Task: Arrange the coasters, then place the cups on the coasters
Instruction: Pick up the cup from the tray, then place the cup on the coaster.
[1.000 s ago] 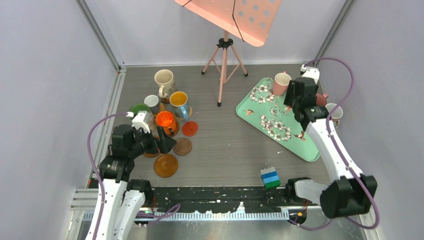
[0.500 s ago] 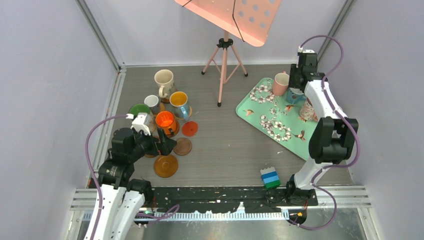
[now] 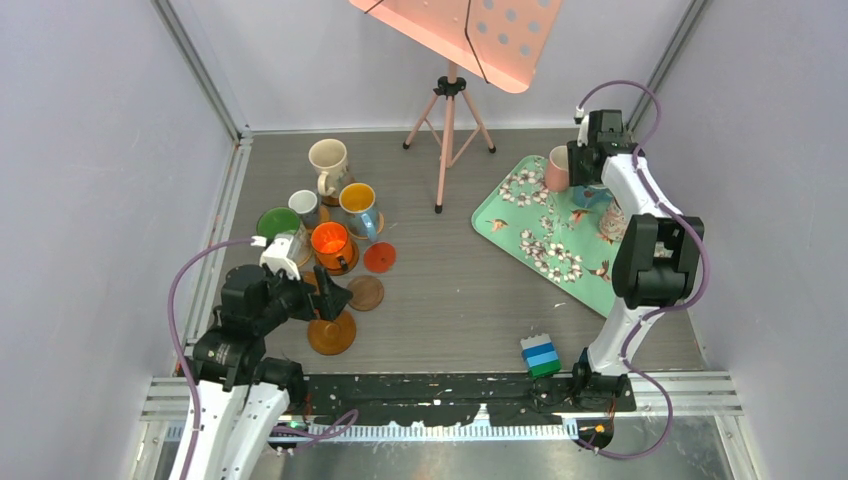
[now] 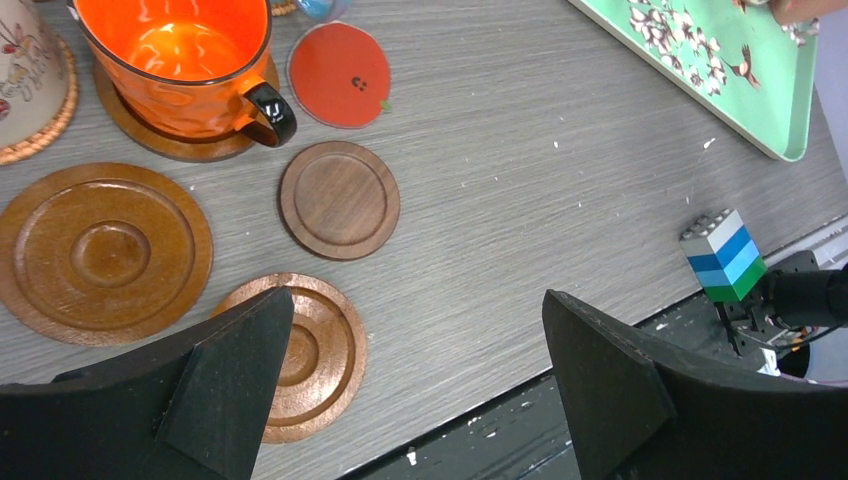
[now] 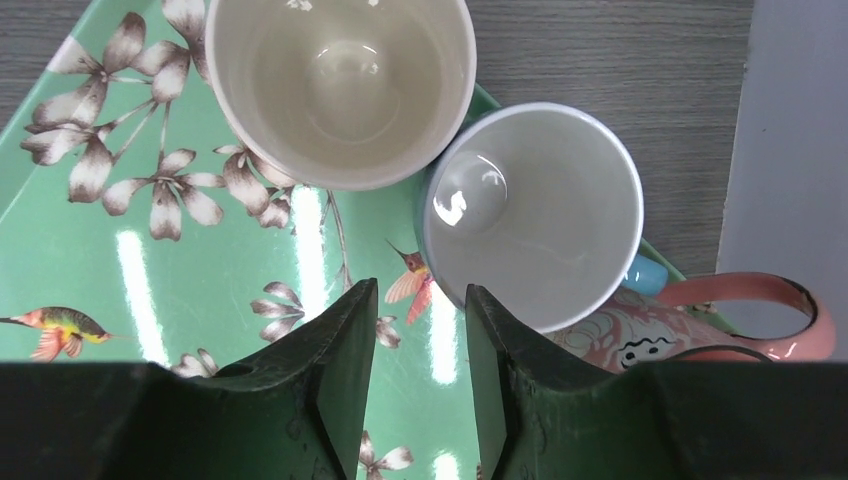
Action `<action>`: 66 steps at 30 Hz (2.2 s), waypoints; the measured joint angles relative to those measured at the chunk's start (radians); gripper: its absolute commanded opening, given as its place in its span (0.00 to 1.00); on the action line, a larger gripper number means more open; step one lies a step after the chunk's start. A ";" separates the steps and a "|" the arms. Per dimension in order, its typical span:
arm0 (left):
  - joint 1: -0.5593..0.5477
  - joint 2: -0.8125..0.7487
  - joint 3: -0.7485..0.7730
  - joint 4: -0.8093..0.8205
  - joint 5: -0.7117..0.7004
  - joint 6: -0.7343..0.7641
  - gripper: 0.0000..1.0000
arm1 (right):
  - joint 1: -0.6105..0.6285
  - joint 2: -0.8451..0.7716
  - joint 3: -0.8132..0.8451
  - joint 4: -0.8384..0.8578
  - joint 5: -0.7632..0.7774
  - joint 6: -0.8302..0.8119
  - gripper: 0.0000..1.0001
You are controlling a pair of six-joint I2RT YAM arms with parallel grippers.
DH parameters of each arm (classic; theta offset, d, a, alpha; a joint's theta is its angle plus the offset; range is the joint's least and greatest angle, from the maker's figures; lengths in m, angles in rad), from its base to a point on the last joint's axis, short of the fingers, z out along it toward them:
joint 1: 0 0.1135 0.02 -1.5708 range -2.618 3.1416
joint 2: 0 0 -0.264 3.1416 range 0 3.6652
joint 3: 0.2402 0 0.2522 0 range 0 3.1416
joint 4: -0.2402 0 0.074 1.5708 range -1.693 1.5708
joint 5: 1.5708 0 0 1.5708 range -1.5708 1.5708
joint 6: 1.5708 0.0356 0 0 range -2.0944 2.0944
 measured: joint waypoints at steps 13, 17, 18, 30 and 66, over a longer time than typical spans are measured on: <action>0.000 -0.018 0.000 0.000 -0.037 0.000 0.99 | -0.002 0.036 0.000 0.020 -0.002 -0.034 0.30; 0.000 -0.017 0.000 0.000 -0.038 0.000 0.99 | -0.004 0.036 0.000 0.027 -0.007 -0.037 0.22; 0.000 -0.017 0.000 0.000 -0.038 0.000 0.99 | -0.005 0.036 0.001 0.029 -0.011 -0.039 0.20; 0.000 -0.017 0.000 0.000 -0.045 0.000 0.99 | -0.005 0.028 -0.012 0.053 -0.086 -0.038 0.05; 0.002 -0.114 0.000 -0.021 -0.210 -0.004 0.99 | 0.740 -0.427 -0.317 0.040 0.015 -0.003 0.06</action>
